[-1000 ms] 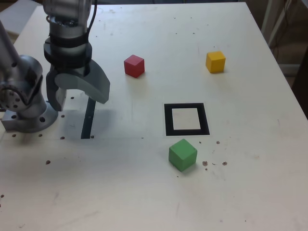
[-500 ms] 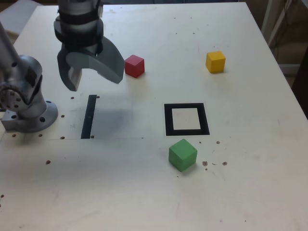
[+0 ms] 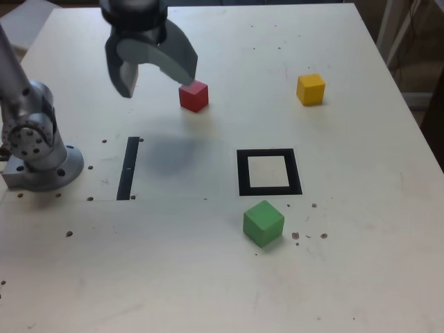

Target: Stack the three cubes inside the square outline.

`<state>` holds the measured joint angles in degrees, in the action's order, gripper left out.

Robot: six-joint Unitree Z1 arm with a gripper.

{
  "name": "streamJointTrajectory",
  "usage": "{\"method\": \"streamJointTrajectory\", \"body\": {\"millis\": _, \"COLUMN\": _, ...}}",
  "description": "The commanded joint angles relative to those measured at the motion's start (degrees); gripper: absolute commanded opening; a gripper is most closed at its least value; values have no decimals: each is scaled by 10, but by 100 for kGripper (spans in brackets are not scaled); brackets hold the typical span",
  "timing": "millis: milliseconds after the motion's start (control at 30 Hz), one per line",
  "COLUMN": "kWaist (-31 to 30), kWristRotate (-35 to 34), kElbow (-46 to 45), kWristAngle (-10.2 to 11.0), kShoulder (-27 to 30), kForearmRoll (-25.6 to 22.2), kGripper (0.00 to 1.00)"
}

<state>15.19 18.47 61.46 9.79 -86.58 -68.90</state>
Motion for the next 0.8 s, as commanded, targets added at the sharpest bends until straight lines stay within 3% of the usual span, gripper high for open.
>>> {"method": "streamJointTrajectory", "body": {"millis": 0, "kWaist": 15, "kWristRotate": 13, "kElbow": 16, "kWristAngle": 6, "kShoulder": -19, "kForearmRoll": -7, "kGripper": 97}}
{"method": "streamJointTrajectory", "body": {"millis": 200, "kWaist": 50, "kWristRotate": 31, "kElbow": 45, "kWristAngle": 18, "kShoulder": -68, "kForearmRoll": -7, "kGripper": 98}}
{"method": "streamJointTrajectory", "body": {"millis": 500, "kWaist": 90, "kWristRotate": 50, "kElbow": 78, "kWristAngle": 17, "kShoulder": -123, "kForearmRoll": -1, "kGripper": 99}}
{"method": "streamJointTrajectory", "body": {"millis": 767, "kWaist": 132, "kWristRotate": 78, "kElbow": 81, "kWristAngle": 14, "kShoulder": -178, "kForearmRoll": 40, "kGripper": 99}}
